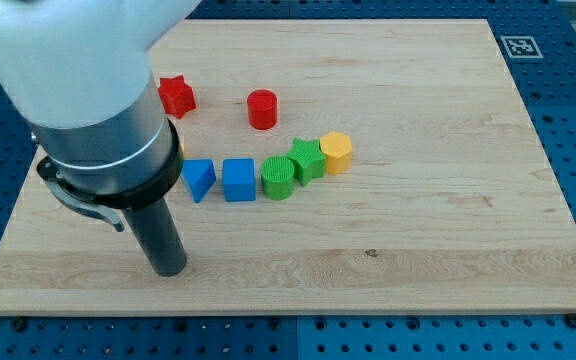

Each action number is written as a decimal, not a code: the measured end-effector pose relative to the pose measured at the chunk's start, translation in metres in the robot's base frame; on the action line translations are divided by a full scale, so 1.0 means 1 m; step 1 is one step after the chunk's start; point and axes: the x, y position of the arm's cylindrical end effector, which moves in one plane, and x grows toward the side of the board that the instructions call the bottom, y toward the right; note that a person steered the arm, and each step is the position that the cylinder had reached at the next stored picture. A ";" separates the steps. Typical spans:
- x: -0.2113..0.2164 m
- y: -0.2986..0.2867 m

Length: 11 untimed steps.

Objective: Push the green circle towards the bottom of the red circle

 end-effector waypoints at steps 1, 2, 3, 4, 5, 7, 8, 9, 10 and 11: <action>-0.006 0.038; -0.013 0.077; -0.013 0.089; -0.029 0.099; -0.046 0.107; -0.092 0.107; -0.113 0.107; -0.105 0.120; -0.096 0.152; -0.095 0.193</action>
